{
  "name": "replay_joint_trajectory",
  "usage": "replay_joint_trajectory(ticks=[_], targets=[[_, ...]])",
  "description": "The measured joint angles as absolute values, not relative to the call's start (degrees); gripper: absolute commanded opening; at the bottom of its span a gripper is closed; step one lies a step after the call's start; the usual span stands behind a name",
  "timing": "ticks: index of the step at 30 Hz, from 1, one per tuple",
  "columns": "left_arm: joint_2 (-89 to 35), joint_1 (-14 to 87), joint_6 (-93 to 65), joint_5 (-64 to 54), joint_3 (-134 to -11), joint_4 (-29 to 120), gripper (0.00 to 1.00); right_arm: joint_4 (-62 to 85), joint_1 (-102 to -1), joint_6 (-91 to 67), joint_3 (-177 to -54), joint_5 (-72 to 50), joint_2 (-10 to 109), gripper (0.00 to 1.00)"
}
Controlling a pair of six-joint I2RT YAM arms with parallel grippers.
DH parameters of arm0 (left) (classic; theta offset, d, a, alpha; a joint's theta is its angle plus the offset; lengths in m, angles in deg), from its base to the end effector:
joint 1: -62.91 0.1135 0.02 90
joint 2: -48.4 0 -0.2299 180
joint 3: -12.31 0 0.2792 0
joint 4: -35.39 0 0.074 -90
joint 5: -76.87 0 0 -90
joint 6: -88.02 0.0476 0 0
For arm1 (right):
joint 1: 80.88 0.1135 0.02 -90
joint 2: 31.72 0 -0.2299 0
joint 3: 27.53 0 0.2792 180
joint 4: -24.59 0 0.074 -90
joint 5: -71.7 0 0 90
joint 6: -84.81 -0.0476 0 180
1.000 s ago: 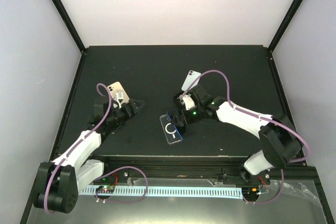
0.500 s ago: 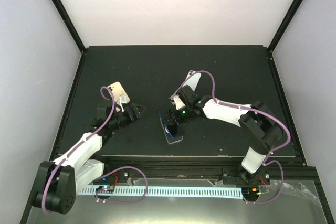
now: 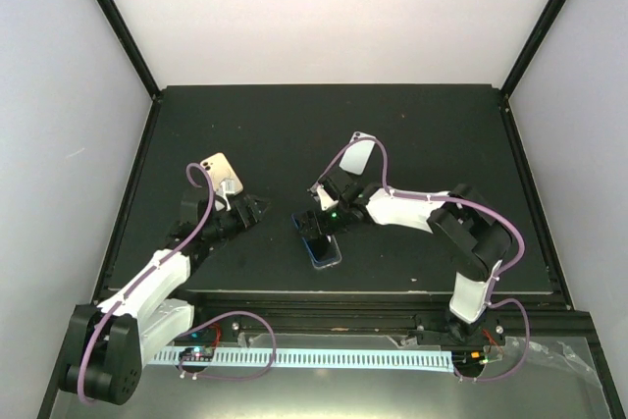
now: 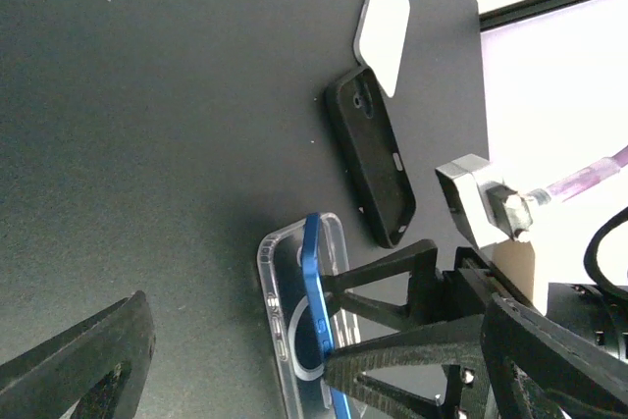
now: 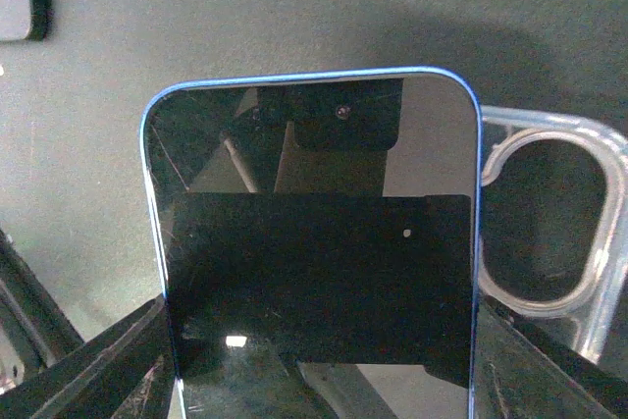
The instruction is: Put the phone into the phone case
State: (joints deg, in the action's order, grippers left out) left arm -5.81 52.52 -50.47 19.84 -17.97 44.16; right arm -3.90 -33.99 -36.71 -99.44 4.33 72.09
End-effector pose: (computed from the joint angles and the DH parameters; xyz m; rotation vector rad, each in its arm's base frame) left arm 0.2281 -0.0682 0.1252 -0.3920 2.2541 -1.1886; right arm 0.2396 0.2828 0.0867 -0.5296 2.7995 0.9165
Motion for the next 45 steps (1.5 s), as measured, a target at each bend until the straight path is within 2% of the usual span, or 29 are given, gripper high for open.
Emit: replay_joint_trajectory(ticks=[11, 23, 26, 32, 39, 45], targets=[[-5.6, 52.3, -49.9, 19.2, -18.0, 46.3, 0.92, -3.4, -33.4, -37.2, -99.4, 0.6, 72.0, 0.64], [-3.3, 52.3, -49.3, 18.1, -19.0, 48.9, 0.93, -6.8, -32.5, -37.2, -100.3, -3.2, 71.7, 0.84], [-2.8, 52.3, -49.1, 18.0, -19.2, 49.5, 0.93, -7.7, -32.4, -37.4, -100.3, -3.8, 71.2, 0.86], [-2.1, 52.3, -49.1, 17.9, -19.5, 50.0, 0.93, -10.0, -32.4, -37.2, -100.3, -4.7, 69.9, 0.83], [-2.1, 51.8, -49.1, 17.6, -19.5, 50.6, 0.89, -11.5, -32.4, -35.7, -100.2, -7.0, 66.8, 0.69], [-2.8, 49.3, -49.2, 16.6, -19.5, 50.6, 0.88, -10.6, -33.4, -34.6, -98.0, -8.6, 65.3, 0.68]])
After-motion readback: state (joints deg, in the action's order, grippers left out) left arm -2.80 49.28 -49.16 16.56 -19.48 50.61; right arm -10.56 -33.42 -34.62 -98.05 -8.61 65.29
